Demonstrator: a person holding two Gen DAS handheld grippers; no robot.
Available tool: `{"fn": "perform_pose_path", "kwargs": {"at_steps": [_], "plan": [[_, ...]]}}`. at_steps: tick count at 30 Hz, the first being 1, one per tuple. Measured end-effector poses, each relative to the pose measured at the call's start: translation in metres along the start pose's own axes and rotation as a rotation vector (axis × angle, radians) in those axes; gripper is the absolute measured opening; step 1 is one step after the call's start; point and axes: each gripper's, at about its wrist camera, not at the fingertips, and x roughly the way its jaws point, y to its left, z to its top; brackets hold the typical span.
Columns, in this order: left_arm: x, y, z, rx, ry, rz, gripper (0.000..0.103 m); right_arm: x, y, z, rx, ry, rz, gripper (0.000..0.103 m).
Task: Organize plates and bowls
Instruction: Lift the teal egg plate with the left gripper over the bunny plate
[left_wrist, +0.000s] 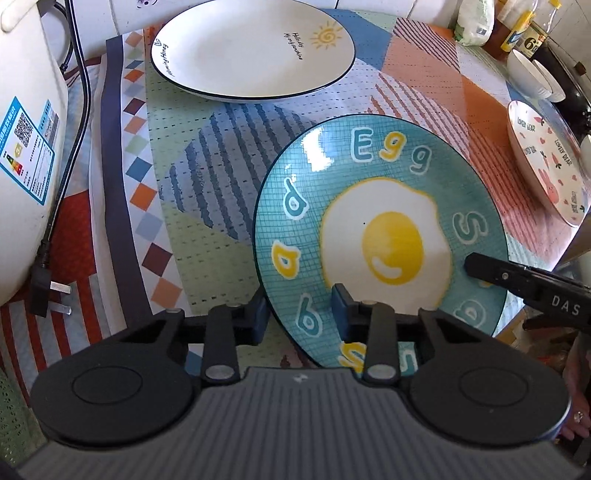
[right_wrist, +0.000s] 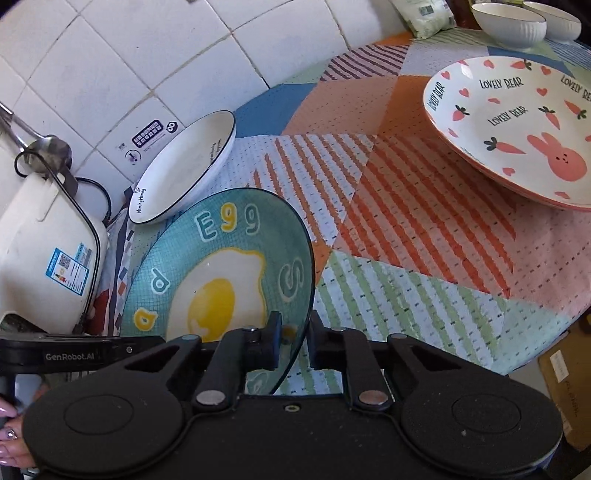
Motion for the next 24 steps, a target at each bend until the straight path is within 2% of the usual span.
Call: {"fn": "perform_pose_path", "kwargs": {"at_steps": [2,8,14,19,24], "plan": [[0.001,0.002,0.0,-0.01,0.001,-0.014,0.034,0.001,-0.005,0.001,0.016,0.001,0.024,0.018],[0.001,-0.006,-0.001,0.052,-0.002,-0.001,0.039,0.005,-0.014,0.002,0.072,-0.02,0.057,0.011],[-0.002,-0.006,-0.002,-0.004,-0.013,0.015,0.038,0.005,-0.003,0.01,-0.101,0.014,0.061,0.018],[-0.018,-0.014,-0.005,-0.004,-0.003,0.0,0.038,-0.01,0.0,0.012,-0.196,0.004,0.078,0.02],[-0.029,-0.041,-0.005,0.029,-0.001,0.039,0.038,-0.023,-0.006,0.017,-0.269,0.018,0.093,0.023]]}}
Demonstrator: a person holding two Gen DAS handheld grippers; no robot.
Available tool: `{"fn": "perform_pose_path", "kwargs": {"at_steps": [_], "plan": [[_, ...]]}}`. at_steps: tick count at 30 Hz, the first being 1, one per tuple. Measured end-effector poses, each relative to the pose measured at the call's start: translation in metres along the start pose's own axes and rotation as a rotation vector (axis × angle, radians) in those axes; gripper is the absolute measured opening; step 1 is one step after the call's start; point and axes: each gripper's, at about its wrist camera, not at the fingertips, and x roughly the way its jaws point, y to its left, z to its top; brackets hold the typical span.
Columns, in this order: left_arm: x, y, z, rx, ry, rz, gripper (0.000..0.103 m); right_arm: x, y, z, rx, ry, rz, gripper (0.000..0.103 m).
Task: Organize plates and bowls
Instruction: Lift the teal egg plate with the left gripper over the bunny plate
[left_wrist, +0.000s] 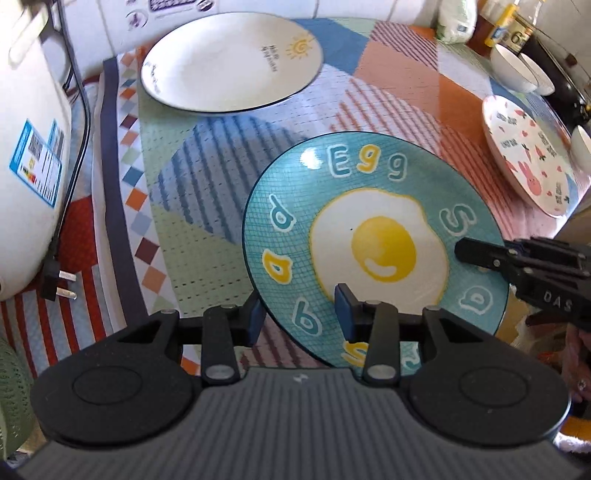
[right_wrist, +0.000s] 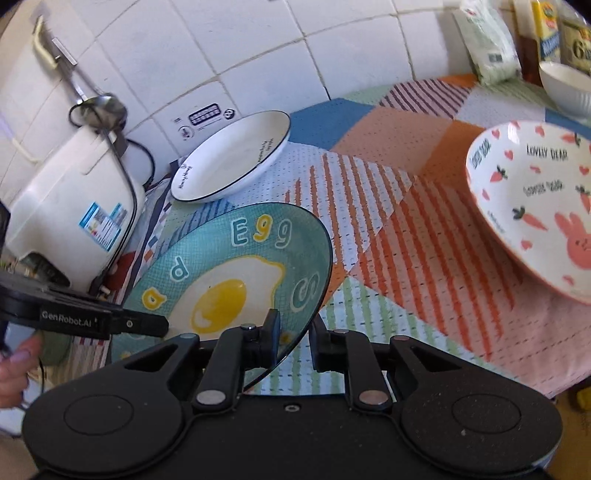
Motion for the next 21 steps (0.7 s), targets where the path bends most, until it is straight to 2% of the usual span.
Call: {"fn": "perform_pose_path", "kwargs": {"at_steps": [8,11,16,21], "plan": [[-0.023,-0.047,0.02,0.02,-0.054,-0.02,0.037,-0.038,-0.033,0.015,-0.013,-0.049,0.028,0.023],[-0.027,-0.073,0.033,0.069,-0.074,-0.032,0.037,-0.058,-0.048,0.023,-0.022,-0.082,0.018,0.023],[-0.02,-0.12,0.054,0.144,-0.106,-0.058,0.037,-0.089,-0.086,0.033,0.018,-0.131,-0.017,0.023],[-0.001,-0.165,0.075,0.166,-0.1,-0.091,0.037,-0.112,-0.127,0.038,0.04,-0.15,-0.073,0.024]]}}
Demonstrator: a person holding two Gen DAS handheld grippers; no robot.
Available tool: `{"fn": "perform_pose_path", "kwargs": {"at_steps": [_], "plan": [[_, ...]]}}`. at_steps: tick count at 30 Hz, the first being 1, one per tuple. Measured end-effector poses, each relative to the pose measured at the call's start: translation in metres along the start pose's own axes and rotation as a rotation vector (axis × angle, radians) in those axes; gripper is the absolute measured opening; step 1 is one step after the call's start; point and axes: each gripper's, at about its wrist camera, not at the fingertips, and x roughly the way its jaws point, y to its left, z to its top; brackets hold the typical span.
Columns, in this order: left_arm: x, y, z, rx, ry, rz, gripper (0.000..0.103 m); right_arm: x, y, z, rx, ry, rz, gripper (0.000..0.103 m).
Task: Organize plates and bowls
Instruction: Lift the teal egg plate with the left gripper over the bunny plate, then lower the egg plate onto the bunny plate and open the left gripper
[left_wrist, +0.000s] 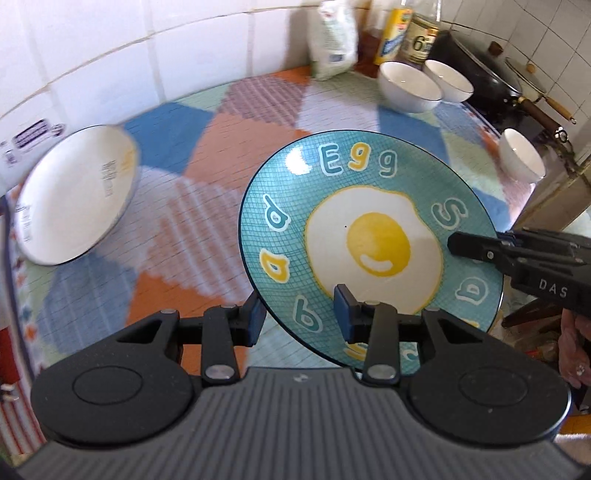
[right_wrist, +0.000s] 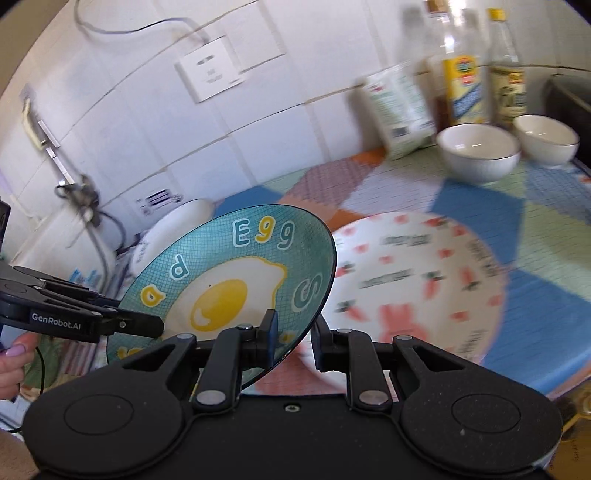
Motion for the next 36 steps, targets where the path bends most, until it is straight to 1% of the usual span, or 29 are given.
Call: {"fn": "perform_pose_path", "kwargs": {"at_steps": [5,8,11,15,18,20,22,24,29,33,36], "plan": [[0.019,-0.035,0.007,-0.021,-0.008,-0.003,0.037,-0.011,-0.04,0.004,0.02,-0.006,-0.035,0.024],[0.032,-0.049,0.01,-0.034,0.011,-0.014,0.037,-0.015,-0.059,0.007,0.021,0.002,-0.041,0.024],[0.043,-0.061,0.013,-0.052,0.026,0.001,0.038,-0.011,-0.075,0.011,0.009,0.022,-0.046,0.024],[0.053,-0.069,0.015,-0.106,0.041,0.039,0.038,-0.001,-0.094,0.013,0.005,0.048,-0.017,0.024],[0.062,-0.068,0.016,-0.157,0.069,0.04,0.038,0.009,-0.102,0.016,-0.026,0.088,0.001,0.024],[0.065,-0.068,0.016,-0.179,0.068,0.037,0.038,0.015,-0.108,0.022,-0.034,0.123,0.015,0.024],[0.066,-0.069,0.016,-0.197,0.059,0.043,0.038,0.019,-0.111,0.028,-0.064,0.137,0.026,0.024],[0.066,-0.07,0.017,-0.217,0.068,0.05,0.038,0.022,-0.114,0.034,-0.062,0.155,0.037,0.024],[0.073,-0.068,0.018,-0.262,0.106,0.062,0.038,0.031,-0.114,0.037,-0.092,0.198,0.04,0.025],[0.074,-0.072,0.019,-0.264,0.112,0.069,0.038,0.034,-0.115,0.038,-0.106,0.217,0.038,0.025],[0.078,-0.072,0.023,-0.28,0.137,0.075,0.038,0.034,-0.112,0.042,-0.116,0.234,0.009,0.026]]}}
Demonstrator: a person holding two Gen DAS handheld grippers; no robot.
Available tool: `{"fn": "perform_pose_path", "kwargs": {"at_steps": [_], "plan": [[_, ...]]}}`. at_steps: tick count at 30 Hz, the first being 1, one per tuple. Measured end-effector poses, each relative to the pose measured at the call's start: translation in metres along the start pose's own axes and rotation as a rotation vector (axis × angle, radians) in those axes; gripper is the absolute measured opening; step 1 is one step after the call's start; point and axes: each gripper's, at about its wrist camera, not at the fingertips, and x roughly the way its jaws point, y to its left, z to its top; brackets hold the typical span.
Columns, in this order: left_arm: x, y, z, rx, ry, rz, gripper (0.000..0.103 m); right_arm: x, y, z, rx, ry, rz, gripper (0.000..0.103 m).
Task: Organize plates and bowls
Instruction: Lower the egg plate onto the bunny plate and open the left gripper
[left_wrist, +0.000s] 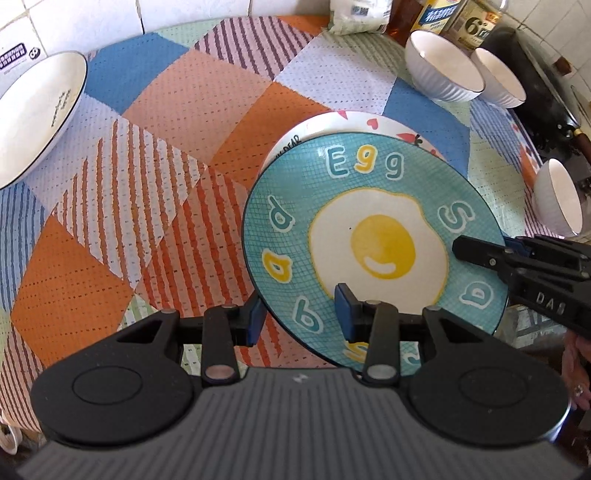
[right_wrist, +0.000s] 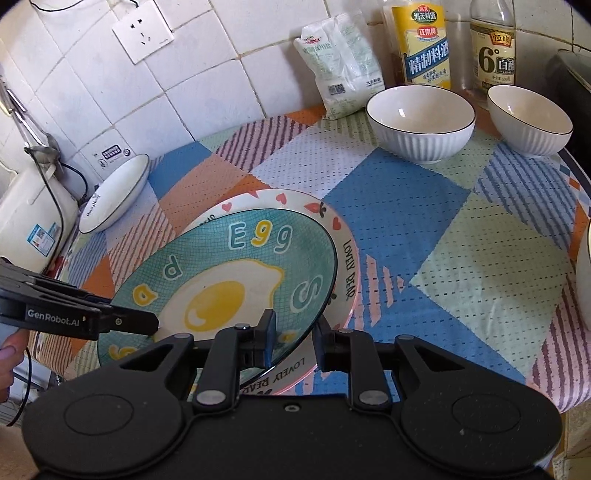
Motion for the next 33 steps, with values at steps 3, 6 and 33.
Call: {"fn": "perform_pose_path", "kwargs": {"at_steps": [3,6,33], "plan": [[0.005,-0.001,0.008,-0.033,0.053,0.016,0.038,0.0,0.017,0.002,-0.065,0.02,-0.077,0.032],[0.009,0.0,0.015,-0.045,0.096,0.021,0.038,-0.002,0.03,0.004,-0.144,0.03,-0.141,0.038],[-0.004,-0.025,0.009,0.187,0.059,0.072,0.036,0.012,0.057,-0.02,-0.09,-0.082,-0.41,0.046]]}}
